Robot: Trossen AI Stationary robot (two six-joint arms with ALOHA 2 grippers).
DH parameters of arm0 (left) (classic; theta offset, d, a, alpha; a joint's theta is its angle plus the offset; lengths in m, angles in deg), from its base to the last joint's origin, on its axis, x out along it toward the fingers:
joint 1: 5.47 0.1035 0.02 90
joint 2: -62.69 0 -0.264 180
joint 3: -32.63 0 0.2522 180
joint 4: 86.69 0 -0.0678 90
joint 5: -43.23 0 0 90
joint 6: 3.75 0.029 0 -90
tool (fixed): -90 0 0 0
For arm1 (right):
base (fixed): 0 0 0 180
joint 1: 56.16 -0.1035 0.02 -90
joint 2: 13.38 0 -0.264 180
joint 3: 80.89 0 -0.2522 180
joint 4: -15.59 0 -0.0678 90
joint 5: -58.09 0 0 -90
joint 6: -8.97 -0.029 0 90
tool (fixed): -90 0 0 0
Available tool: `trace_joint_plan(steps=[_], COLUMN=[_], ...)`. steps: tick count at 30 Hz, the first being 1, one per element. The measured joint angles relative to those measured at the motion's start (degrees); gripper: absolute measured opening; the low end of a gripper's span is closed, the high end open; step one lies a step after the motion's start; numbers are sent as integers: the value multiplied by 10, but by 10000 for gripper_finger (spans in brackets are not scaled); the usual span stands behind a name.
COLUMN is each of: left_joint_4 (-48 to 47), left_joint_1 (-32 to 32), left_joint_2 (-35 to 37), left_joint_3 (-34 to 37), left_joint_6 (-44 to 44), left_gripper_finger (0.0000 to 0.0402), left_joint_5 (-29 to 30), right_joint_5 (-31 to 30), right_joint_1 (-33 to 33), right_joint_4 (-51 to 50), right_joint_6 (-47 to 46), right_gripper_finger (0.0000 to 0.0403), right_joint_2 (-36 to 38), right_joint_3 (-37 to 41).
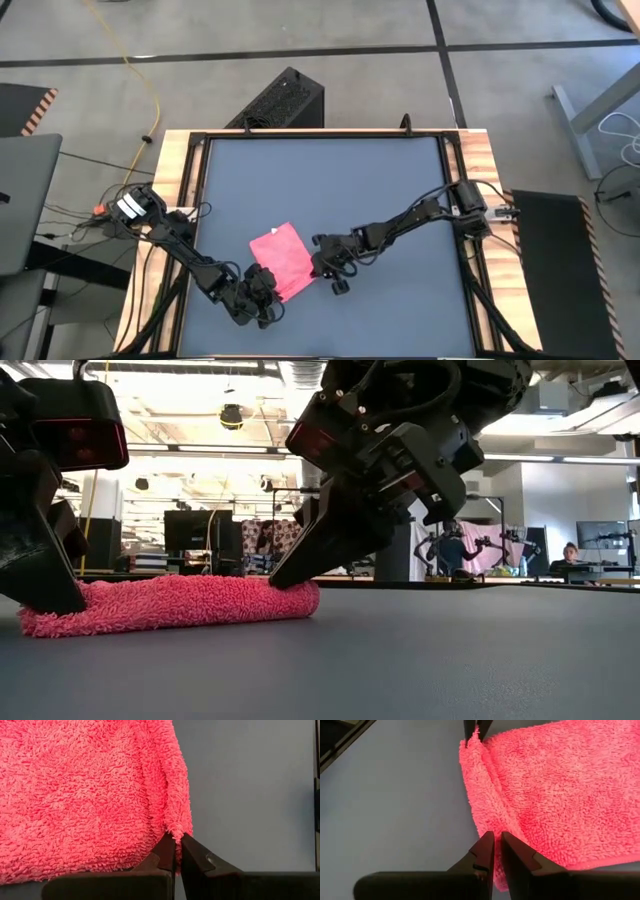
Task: Roll towel
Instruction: Roll the red towel
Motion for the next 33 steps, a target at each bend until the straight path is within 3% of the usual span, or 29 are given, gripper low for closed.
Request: trace_joint_plan(steps=[12,25,33], left_joint_4=[13,-57,-133], left_joint_1=[0,-3,-21], left_joint_2=[0,65,138], left_joint_3=[0,0,0], left_joint_6=[25,69,107], left_gripper_finger=[3,106,120], left_joint_5=[-1,-27,-55], right_joint_5=[10,36,60], right_joint_1=[22,30,38], right_joint_4=[2,-17,-23], right_joint_6=[-29,-63,-82], right_gripper_finger=[61,61,61], right_joint_2=[-32,-36,-37], right_joint_3=[-1,-2,-1])
